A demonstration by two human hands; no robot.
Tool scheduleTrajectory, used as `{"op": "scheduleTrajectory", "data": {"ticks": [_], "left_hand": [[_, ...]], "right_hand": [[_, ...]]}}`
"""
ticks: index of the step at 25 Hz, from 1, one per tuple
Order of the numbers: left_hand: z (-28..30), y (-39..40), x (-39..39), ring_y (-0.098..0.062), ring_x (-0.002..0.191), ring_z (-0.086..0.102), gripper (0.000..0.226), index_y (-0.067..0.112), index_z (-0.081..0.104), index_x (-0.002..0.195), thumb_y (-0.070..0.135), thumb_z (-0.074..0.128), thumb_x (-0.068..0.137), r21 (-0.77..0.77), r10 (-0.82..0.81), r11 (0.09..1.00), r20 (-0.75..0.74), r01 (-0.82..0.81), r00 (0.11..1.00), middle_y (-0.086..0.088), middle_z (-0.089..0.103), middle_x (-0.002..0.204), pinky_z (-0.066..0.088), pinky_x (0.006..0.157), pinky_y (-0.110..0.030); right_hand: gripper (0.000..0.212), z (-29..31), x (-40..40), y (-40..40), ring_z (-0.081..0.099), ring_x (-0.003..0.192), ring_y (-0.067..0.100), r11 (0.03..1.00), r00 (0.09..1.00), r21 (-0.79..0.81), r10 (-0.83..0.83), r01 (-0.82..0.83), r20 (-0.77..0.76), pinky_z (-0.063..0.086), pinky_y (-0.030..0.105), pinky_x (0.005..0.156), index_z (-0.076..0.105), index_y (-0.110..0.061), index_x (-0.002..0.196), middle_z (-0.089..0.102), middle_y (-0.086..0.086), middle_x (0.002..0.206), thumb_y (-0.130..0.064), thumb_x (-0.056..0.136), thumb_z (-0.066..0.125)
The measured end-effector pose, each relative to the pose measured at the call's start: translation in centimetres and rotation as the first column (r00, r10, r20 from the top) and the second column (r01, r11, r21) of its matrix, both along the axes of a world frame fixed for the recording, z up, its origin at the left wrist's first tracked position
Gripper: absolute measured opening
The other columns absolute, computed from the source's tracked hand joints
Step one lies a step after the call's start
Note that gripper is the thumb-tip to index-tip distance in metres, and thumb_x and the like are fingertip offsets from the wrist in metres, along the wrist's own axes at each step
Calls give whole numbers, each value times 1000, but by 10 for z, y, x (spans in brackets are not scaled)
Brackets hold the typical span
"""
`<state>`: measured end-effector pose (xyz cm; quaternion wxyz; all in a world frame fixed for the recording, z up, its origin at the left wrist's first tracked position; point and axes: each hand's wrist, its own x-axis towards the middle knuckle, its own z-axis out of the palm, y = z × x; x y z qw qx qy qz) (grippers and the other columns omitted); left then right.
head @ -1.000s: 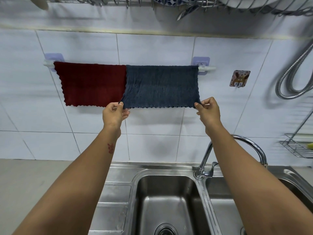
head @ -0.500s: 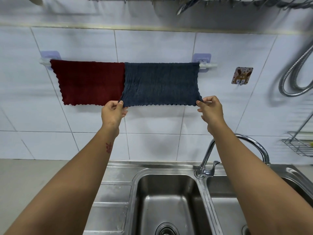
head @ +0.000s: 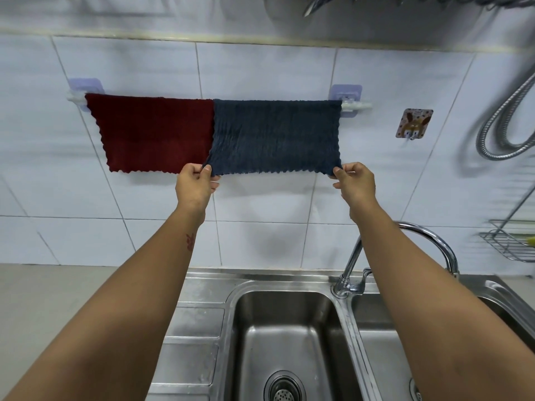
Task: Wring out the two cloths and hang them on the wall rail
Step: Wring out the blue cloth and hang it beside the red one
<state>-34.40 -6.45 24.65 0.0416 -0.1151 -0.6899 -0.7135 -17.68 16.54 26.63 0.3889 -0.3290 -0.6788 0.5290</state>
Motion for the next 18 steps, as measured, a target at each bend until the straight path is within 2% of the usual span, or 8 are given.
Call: {"op": "scheduleTrajectory", "data": {"ticks": [2, 4, 6, 10, 12, 15, 18], "left_hand": [[1, -3, 2, -13, 65, 60, 22, 21, 46, 79, 18, 46, 100, -32, 2, 999, -19, -2, 1000, -4, 63, 81, 52, 65, -22], [3, -6, 1, -14, 63, 58, 22, 19, 45, 79, 19, 45, 101, -72, 13, 997, -32, -15, 999, -3, 60, 78, 49, 61, -21], [3, -6, -1, -18, 64, 55, 17, 13, 47, 85, 20, 44, 101, -119, 19, 993, -49, -25, 999, -2, 58, 74, 49, 61, -24], [-2, -8, -6, -23, 70, 53, 19, 13, 46, 88, 27, 42, 101, -249, 10, 968, -106, -36, 994, -5, 57, 73, 48, 68, -36], [-3, -9, -6, -24, 73, 53, 23, 14, 46, 88, 31, 40, 101, -320, 23, 945, -131, -65, 991, -9, 58, 78, 48, 71, -37], [-2, -10, -6, -26, 76, 56, 25, 14, 47, 85, 32, 41, 100, -346, 32, 934, -162, -87, 986, -9, 60, 79, 50, 74, -39], [-1, -15, -7, -29, 78, 58, 25, 12, 51, 87, 32, 43, 100, -394, 16, 914, -211, -100, 977, -9, 63, 78, 50, 75, -41]], "right_hand": [[15, 0, 1, 1, 65, 82, 20, 999, 999, 37, -14, 12, 32, 45, 24, 65, 50, -21, 78, 73, 3, 99, -22, 92, 57], [13, 1, 1, 4, 66, 92, 24, 996, 996, 80, -40, 34, 77, 49, 31, 76, 51, -19, 81, 73, 1, 96, -23, 91, 58], [16, 3, 1, 7, 66, 92, 26, 992, 991, 117, -63, 50, 114, 50, 37, 82, 49, -21, 77, 73, 0, 94, -24, 90, 59], [23, 2, 2, 9, 64, 89, 25, 984, 984, 162, -94, 69, 148, 47, 34, 73, 45, -25, 72, 72, 2, 96, -26, 90, 59], [19, 0, 0, 10, 61, 87, 22, 982, 983, 170, -106, 80, 150, 43, 30, 70, 47, -22, 76, 72, 3, 97, -25, 91, 58], [11, -1, -2, 9, 58, 84, 19, 980, 984, 178, -111, 85, 142, 41, 29, 70, 50, -17, 86, 72, 1, 96, -24, 92, 56], [10, -2, 0, 10, 57, 83, 18, 979, 985, 191, -93, 65, 143, 41, 28, 70, 51, -17, 88, 72, -1, 95, -24, 92, 57]]}}
